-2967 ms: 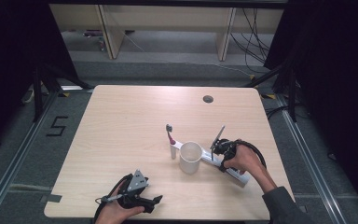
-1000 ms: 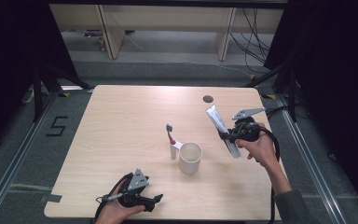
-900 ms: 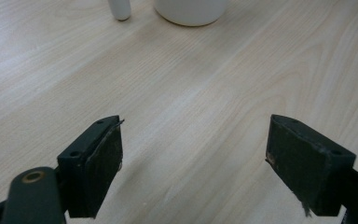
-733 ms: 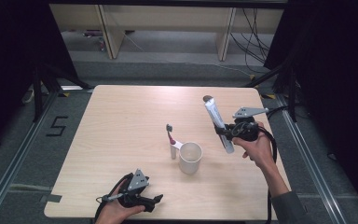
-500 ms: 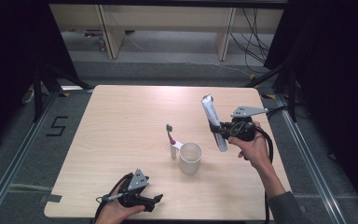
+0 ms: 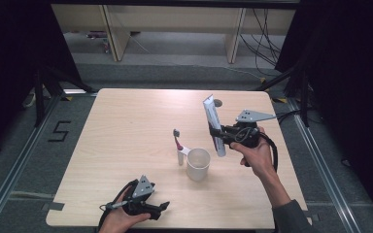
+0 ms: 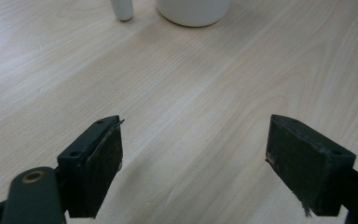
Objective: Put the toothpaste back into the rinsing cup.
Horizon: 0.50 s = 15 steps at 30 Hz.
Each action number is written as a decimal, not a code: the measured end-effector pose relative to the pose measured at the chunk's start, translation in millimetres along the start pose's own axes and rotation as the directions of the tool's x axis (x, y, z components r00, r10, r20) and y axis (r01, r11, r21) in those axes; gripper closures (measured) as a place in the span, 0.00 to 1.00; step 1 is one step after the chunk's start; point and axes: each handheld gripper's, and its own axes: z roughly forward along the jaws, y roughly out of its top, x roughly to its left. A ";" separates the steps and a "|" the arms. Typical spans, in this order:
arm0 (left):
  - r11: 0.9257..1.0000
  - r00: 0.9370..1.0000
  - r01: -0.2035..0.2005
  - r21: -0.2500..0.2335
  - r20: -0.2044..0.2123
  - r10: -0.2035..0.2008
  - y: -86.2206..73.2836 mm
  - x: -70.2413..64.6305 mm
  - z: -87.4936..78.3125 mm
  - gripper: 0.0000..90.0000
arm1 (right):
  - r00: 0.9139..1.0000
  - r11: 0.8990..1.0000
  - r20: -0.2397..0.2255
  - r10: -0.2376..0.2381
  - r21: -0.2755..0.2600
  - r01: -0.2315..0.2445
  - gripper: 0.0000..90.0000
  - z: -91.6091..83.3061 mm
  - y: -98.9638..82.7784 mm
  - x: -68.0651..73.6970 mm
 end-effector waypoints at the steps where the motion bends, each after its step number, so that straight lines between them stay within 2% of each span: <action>1: 1.000 1.000 0.001 0.000 0.000 -0.001 -0.1 -0.1 -0.1 0.20 | 1.000 1.000 -0.002 -0.007 -0.012 0.007 0.85 0.9 0.5 0.5; 2: 1.000 1.000 -0.002 0.004 -0.001 0.002 -0.1 -0.2 -0.6 0.20 | 1.000 1.000 -0.016 0.026 -0.016 -0.026 0.85 2.4 0.4 3.8; 3: 1.000 1.000 -0.005 0.009 -0.006 0.005 0.0 -0.2 -1.0 0.20 | 1.000 1.000 -0.011 0.002 -0.020 -0.002 0.85 3.2 1.4 4.5; 4: 1.000 1.000 -0.001 0.005 -0.003 0.001 0.1 -0.4 -0.7 0.20 | 1.000 1.000 -0.026 0.000 -0.025 -0.001 0.85 4.8 2.1 6.4; 5: 1.000 1.000 0.000 0.003 -0.002 0.000 0.2 -0.2 -0.4 0.20 | 0.999 0.999 -0.035 0.020 -0.027 -0.021 0.85 5.8 2.4 9.7; 9: 1.000 1.000 -0.004 0.006 -0.002 0.004 0.3 -0.4 -1.2 0.20 | 0.997 0.999 -0.075 0.026 -0.034 -0.029 0.85 13.0 3.8 15.7; 11: 1.000 1.000 -0.001 0.004 -0.004 0.001 0.3 -0.5 -1.1 0.20 | 0.998 0.999 -0.064 0.004 -0.039 -0.007 0.85 16.7 3.5 17.8; 12: 1.000 1.000 -0.001 0.004 -0.003 0.001 0.2 -0.6 -1.3 0.20 | 0.998 0.999 -0.067 0.021 -0.035 -0.023 0.85 19.7 2.6 19.9; 13: 1.000 1.000 -0.004 0.007 -0.003 0.005 0.2 -0.5 -1.5 0.20 | 0.998 0.999 -0.064 0.008 -0.031 -0.010 0.85 20.9 2.6 19.4; 15: 1.000 1.000 -0.002 0.005 -0.003 0.002 0.4 -0.5 -1.2 0.20 | 0.997 0.999 -0.074 0.016 -0.029 -0.018 0.85 24.2 2.1 21.4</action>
